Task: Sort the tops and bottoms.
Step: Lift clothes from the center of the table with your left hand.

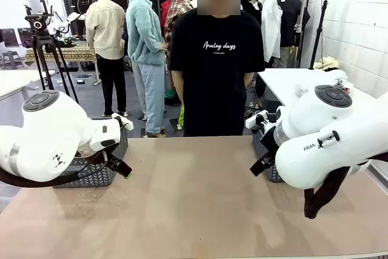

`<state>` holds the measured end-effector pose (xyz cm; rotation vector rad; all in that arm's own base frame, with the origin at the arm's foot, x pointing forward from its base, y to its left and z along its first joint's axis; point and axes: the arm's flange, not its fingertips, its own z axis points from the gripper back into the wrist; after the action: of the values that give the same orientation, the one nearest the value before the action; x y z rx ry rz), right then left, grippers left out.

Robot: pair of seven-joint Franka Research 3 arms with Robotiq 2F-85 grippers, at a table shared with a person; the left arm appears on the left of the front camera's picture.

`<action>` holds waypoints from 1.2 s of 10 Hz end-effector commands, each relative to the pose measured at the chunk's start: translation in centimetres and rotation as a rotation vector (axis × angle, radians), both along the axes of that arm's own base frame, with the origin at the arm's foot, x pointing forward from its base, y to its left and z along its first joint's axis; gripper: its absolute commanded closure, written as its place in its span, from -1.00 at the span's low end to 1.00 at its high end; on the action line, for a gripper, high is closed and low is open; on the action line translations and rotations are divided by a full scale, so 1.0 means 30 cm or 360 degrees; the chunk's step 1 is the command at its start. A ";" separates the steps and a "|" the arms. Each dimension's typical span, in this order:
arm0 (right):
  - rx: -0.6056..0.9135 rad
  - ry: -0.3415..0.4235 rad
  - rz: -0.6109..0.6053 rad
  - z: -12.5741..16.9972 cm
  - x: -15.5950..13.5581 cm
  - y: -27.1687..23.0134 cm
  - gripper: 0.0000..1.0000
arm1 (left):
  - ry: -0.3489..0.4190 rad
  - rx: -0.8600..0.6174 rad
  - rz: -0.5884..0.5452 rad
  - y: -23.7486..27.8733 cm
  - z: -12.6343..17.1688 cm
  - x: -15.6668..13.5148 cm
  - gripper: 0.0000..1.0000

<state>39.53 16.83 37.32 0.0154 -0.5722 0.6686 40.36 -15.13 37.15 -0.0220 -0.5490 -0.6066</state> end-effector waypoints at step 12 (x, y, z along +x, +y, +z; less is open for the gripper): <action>0.0000 0.0000 0.0000 0.000 0.000 0.000 -1.00 | 0.0000 0.0000 0.0000 0.000 0.000 0.000 -1.00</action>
<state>39.52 16.85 37.32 0.0144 -0.5723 0.6707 40.33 -15.20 37.15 -0.0221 -0.5491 -0.6079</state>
